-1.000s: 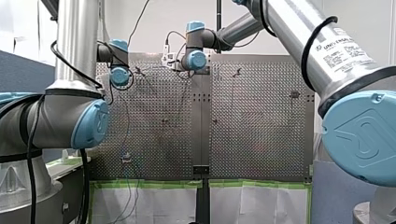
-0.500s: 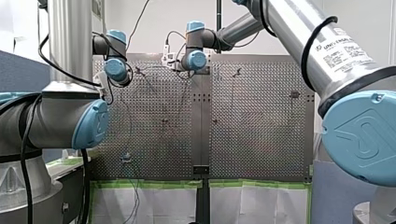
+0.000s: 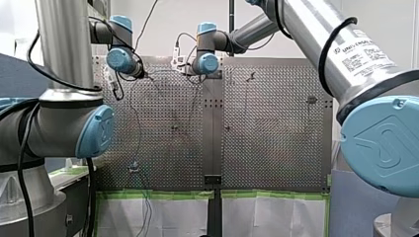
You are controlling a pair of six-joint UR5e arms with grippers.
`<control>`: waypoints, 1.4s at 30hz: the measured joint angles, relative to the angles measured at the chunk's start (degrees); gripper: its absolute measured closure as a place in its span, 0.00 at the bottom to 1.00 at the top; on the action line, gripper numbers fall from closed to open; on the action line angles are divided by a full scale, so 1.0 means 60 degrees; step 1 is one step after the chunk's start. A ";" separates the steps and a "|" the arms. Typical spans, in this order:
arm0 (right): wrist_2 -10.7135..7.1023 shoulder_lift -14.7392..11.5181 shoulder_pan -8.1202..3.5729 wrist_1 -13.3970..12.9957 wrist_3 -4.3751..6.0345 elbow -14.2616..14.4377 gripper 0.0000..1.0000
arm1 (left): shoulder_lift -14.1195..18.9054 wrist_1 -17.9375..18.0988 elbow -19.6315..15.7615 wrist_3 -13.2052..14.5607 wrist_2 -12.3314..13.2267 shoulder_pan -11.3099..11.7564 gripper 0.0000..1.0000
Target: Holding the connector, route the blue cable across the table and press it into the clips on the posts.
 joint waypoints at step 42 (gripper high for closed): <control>0.0047 0.0005 -0.0198 0.0166 0.0197 -0.0068 1.00 | -0.2514 0.0963 0.1906 0.0528 -0.0220 -0.1130 0.00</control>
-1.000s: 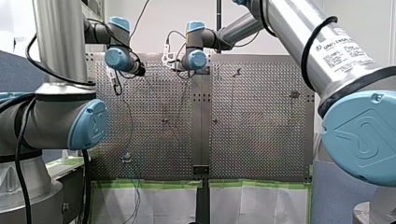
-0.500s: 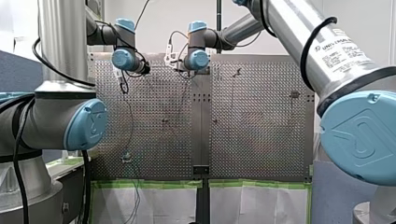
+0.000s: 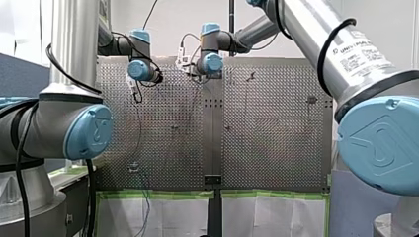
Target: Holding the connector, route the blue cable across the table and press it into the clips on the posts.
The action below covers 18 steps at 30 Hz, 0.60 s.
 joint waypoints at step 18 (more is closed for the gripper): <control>0.0006 -0.0005 0.0007 -0.0001 -0.0001 -0.0002 1.00 | -0.0083 0.0081 0.0027 -0.0039 -0.0494 -0.0142 0.63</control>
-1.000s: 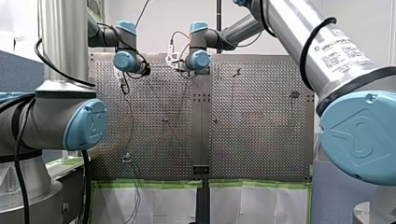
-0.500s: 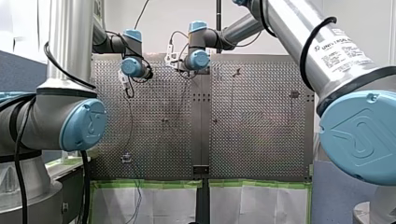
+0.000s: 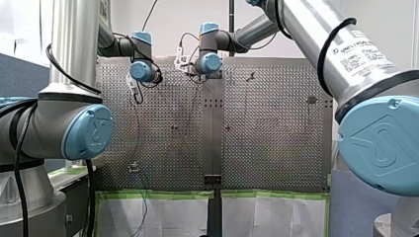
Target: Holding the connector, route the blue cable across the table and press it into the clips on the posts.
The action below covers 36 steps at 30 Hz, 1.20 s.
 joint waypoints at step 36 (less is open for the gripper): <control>-0.0001 0.0001 0.0001 0.0000 0.0000 0.0000 1.00 | -0.0006 -0.0073 -0.0017 -0.0086 -0.0631 -0.0067 1.00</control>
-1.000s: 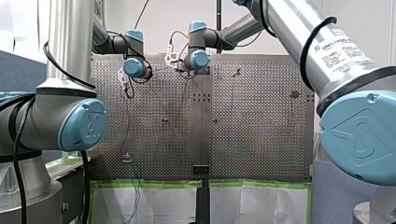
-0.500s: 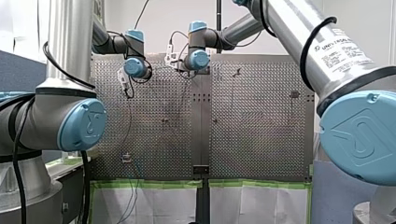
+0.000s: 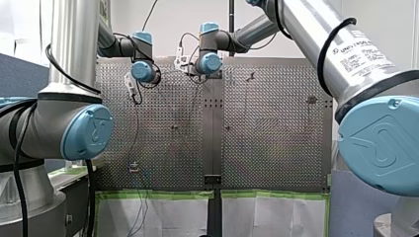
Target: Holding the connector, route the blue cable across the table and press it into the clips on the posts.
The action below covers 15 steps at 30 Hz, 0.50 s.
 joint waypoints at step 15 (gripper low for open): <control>0.0001 0.0001 0.0008 0.0000 0.0000 0.0001 1.00 | -0.0002 0.0120 0.0000 -0.0289 -0.0004 0.0100 1.00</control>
